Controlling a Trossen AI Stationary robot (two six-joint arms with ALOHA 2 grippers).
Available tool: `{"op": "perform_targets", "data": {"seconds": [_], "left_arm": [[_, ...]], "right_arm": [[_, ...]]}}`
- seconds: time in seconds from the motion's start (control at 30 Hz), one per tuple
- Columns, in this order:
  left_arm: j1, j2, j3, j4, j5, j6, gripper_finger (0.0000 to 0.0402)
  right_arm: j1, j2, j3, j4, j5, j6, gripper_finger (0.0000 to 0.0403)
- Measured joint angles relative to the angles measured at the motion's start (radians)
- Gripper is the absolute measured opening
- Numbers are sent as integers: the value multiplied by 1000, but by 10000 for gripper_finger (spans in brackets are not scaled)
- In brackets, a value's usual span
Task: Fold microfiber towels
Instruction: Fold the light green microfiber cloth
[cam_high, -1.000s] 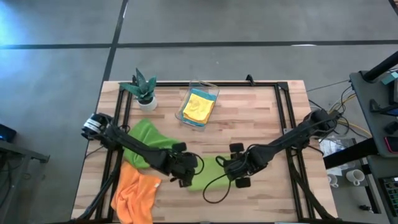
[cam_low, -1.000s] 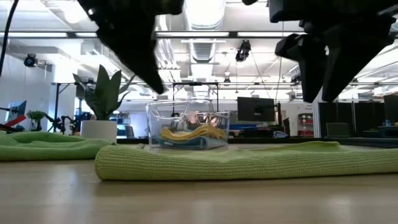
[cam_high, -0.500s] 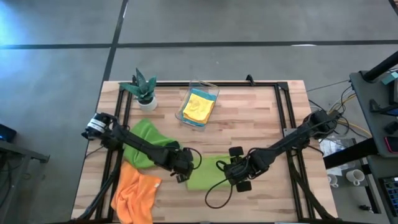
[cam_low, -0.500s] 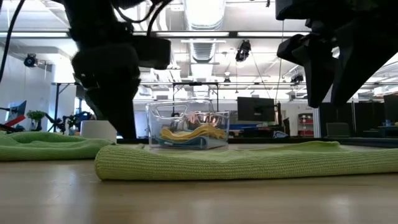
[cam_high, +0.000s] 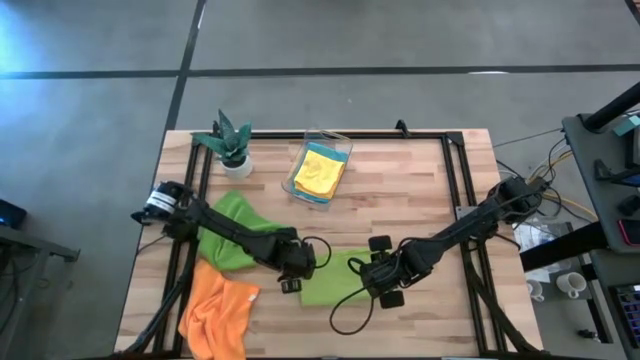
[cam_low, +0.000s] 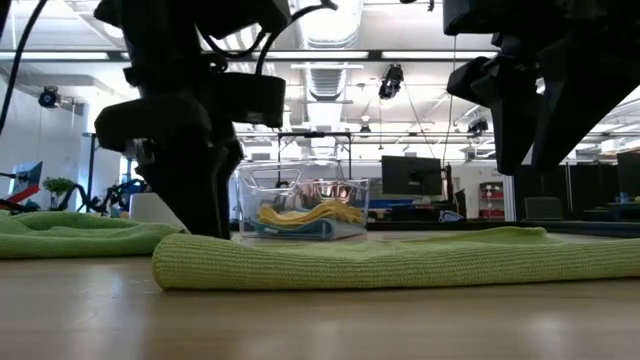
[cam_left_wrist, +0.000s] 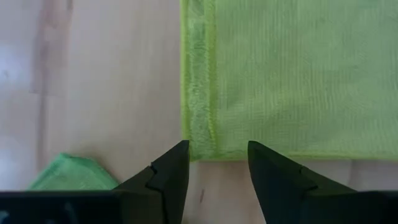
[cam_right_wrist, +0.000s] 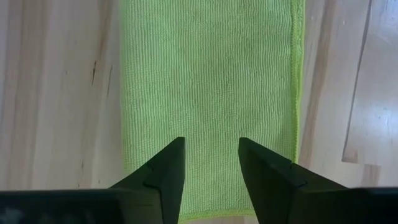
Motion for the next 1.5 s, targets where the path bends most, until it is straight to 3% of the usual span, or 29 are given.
{"op": "perform_targets", "data": {"seconds": [0.3, 0.63, 0.97, 1.5], "left_arm": [[22, 2, 0, 9, 61, -2, 128], [30, 10, 4, 8, 80, -20, 8], [33, -44, 56, -2, 103, 22, 1], [72, -37, 0, -82, 50, -54, 1]], "right_arm": [[5, 0, -1, -1, 0, 15, 133], [5, 0, -1, -2, -2, 16, 128], [5, 0, -1, -7, -3, 21, 127], [11, 0, -24, 45, -1, 35, 141]]}}
